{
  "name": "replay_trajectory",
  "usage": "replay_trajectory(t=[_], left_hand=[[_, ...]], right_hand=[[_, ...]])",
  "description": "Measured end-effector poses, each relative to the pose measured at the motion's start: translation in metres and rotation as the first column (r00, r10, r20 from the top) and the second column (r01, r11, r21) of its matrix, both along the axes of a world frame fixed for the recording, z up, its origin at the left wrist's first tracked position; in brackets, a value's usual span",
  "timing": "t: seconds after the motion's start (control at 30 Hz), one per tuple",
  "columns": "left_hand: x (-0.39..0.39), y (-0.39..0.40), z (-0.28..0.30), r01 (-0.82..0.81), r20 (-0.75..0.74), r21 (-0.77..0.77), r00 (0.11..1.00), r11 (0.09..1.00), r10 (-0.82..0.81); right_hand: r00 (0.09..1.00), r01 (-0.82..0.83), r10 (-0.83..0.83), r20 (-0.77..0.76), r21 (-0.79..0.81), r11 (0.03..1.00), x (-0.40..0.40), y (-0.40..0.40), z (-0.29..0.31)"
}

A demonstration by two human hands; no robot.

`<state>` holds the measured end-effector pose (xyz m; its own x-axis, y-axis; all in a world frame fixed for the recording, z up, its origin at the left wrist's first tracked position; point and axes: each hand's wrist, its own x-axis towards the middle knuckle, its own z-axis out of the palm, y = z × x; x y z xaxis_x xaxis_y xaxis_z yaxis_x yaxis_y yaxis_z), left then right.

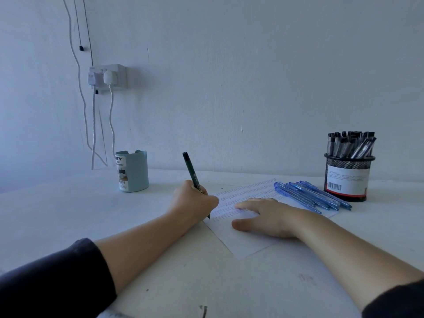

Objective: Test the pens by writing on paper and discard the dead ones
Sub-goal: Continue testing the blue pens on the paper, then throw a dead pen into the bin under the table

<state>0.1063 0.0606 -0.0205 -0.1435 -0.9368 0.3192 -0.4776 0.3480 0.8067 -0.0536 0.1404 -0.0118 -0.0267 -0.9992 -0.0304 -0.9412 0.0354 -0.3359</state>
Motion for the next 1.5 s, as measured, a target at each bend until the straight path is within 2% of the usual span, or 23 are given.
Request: replay_trajectory(t=[0.3,0.63,0.8,0.97,1.07,1.13,1.27,1.37,1.5], left_hand=[[0.000,0.002,0.000,0.013,0.018,-0.017,1.000,1.000,-0.013],[-0.001,0.005,0.002,0.040,0.009,0.031,0.999,0.999,-0.040],[0.004,0.005,0.007,0.052,-0.191,0.102,0.981,0.993,-0.032],[0.008,0.010,0.013,0.121,-0.408,0.205,0.912,0.971,-0.027],[0.008,0.009,0.014,0.115,-0.428,0.266,0.904,0.957,0.010],[0.008,0.010,0.015,0.129,-0.410,0.297,0.912,0.946,0.005],[0.006,0.023,0.020,0.167,-0.373,0.259,0.926,0.951,-0.061],[-0.003,0.048,0.027,0.241,-0.405,0.256,0.906,0.936,-0.122],[-0.029,0.108,0.035,0.431,-0.461,0.293,0.846,0.853,-0.269]], right_hand=[[1.000,-0.002,0.002,0.002,0.004,1.000,0.002,0.002,0.002],[1.000,-0.001,0.001,-0.002,0.010,1.000,0.002,0.002,0.003],[1.000,-0.005,0.005,-0.015,0.004,1.000,-0.001,-0.001,0.000],[1.000,-0.004,0.004,-0.001,-0.015,1.000,-0.003,-0.002,-0.002],[0.996,0.024,-0.019,0.088,-0.060,0.998,-0.005,-0.003,-0.002],[0.983,0.057,-0.028,0.183,-0.157,0.986,-0.007,-0.004,0.000],[0.895,0.115,0.039,0.444,-0.315,0.942,0.000,0.012,0.020],[0.832,0.076,0.087,0.548,-0.267,0.961,0.008,0.039,0.040],[0.807,-0.018,0.138,0.574,-0.210,0.977,0.003,0.099,0.053]])
